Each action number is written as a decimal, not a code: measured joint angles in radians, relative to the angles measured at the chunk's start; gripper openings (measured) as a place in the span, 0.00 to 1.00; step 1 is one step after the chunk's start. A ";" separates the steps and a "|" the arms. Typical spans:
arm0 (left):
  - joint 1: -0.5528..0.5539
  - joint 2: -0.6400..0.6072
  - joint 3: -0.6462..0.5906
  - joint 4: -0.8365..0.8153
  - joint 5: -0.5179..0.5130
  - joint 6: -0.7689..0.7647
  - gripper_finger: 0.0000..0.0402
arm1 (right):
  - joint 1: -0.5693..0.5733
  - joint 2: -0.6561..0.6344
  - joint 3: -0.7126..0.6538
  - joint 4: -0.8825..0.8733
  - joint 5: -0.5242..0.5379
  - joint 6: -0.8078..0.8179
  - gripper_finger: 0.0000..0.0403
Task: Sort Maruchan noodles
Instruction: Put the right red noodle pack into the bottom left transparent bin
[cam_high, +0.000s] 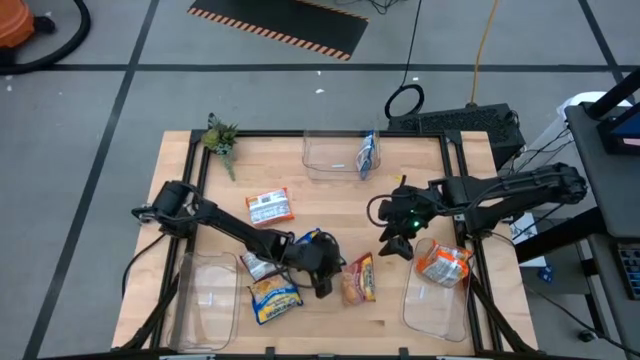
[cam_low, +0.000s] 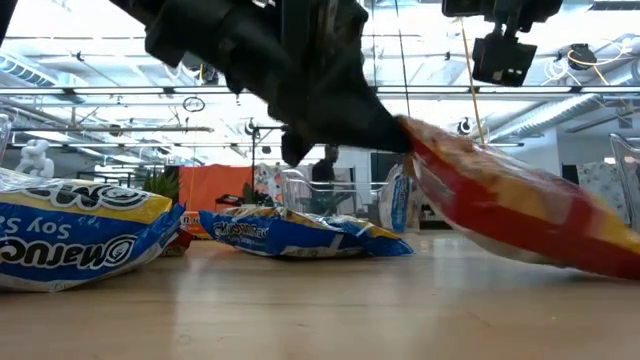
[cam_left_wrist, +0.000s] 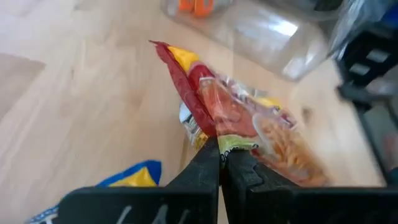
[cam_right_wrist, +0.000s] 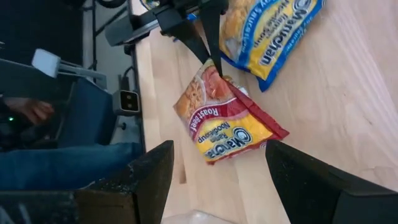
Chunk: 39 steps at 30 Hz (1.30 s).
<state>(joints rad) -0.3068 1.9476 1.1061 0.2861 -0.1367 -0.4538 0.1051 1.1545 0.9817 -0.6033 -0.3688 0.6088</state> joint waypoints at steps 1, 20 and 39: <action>0.002 -0.010 0.000 -0.003 0.006 -0.012 0.01 | 0.002 -0.009 0.000 0.002 0.002 0.002 0.61; 0.003 -0.040 0.000 -0.028 0.068 0.068 0.00 | -0.014 -0.045 -0.203 0.390 -0.051 -0.055 0.62; 0.005 -0.040 0.000 -0.002 0.094 0.117 0.00 | -0.069 0.420 -0.246 0.824 -0.432 -0.124 0.76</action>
<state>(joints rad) -0.3023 1.9079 1.1061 0.2841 -0.0429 -0.3367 0.0357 1.5740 0.7361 0.2202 -0.8009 0.4846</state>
